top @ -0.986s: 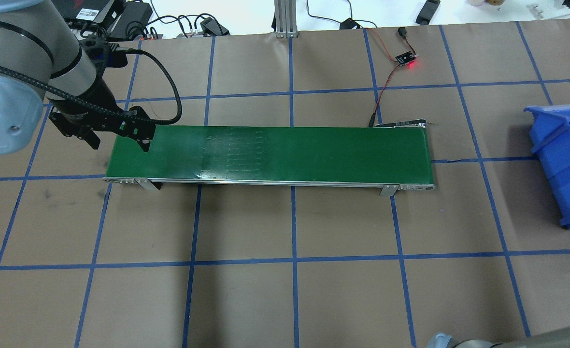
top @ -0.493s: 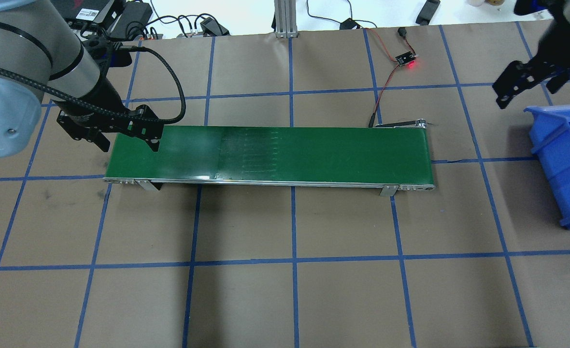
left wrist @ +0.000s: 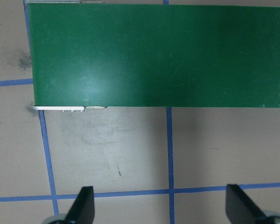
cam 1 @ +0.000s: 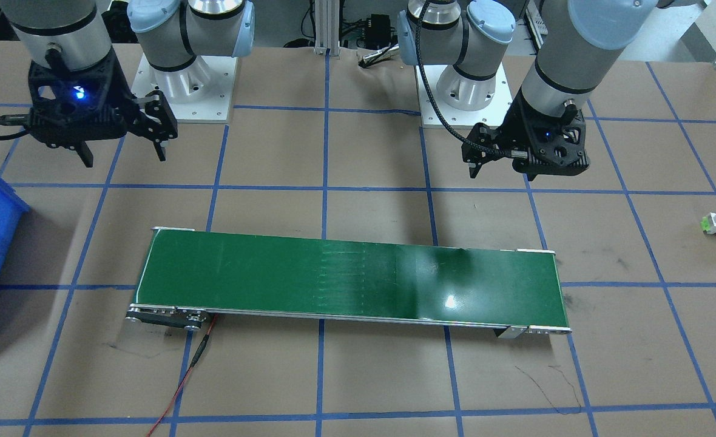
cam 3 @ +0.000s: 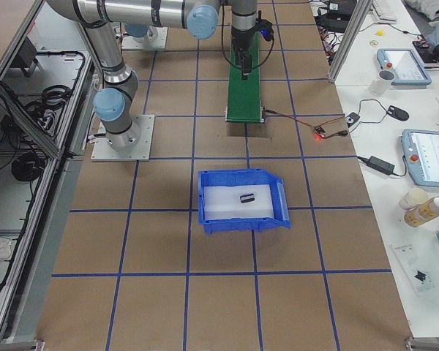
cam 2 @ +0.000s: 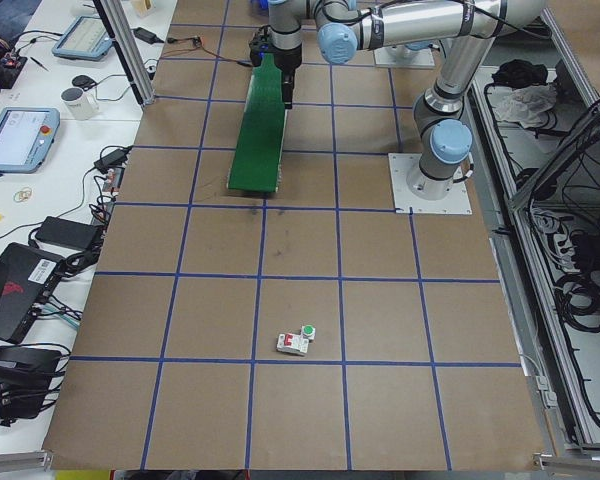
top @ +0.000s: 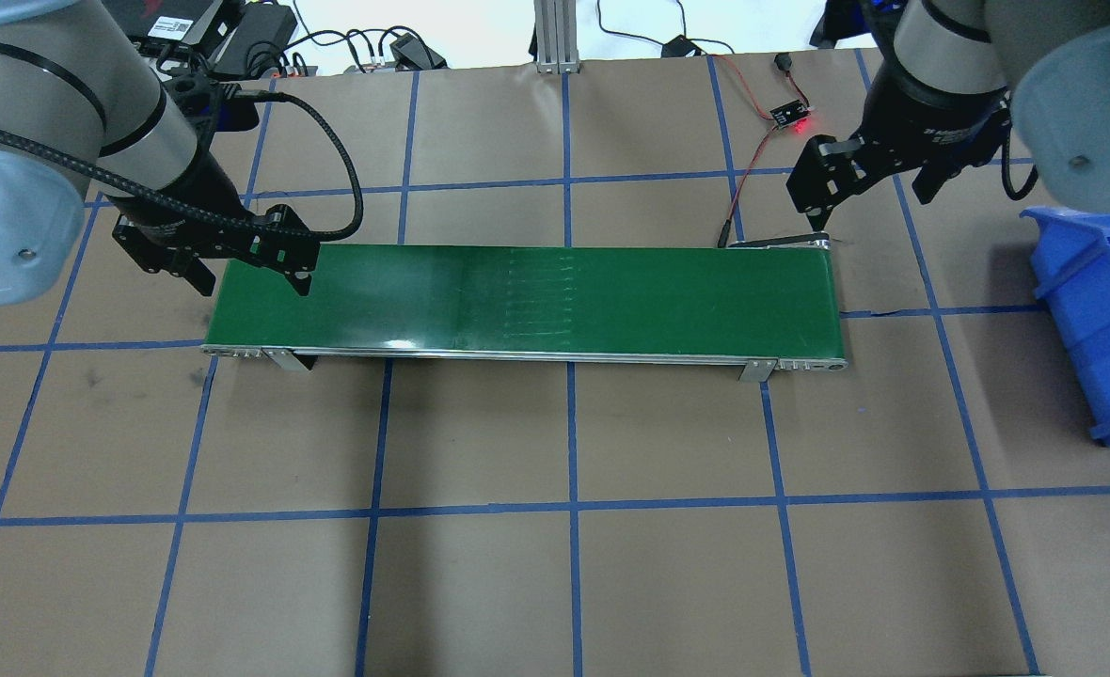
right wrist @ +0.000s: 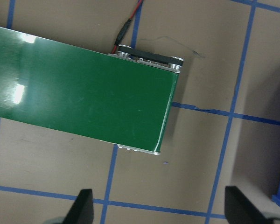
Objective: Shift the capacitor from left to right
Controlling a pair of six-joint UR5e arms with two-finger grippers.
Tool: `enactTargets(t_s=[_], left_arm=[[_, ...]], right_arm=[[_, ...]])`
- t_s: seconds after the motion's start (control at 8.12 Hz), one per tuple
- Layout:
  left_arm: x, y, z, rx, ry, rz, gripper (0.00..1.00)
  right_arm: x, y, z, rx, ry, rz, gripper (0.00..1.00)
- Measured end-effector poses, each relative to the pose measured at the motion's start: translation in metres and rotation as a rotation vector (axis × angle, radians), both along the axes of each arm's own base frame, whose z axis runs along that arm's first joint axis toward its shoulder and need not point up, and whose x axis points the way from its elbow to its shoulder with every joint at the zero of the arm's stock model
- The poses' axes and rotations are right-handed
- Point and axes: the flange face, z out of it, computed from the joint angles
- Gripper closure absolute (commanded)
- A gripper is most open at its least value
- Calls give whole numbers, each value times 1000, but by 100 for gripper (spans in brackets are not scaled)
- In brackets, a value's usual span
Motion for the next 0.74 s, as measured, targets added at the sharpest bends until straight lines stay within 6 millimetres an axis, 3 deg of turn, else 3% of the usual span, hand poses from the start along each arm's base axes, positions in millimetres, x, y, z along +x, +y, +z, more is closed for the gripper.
enactTargets(t_s=[0.25,0.74], left_arm=[[0,0,-1,1,0,1,0],[0,0,0,-1,-1,0,0]], right_arm=[[18,8,-2,22,-6,-30,0],[21,10,-2,26,-5,-40,0]])
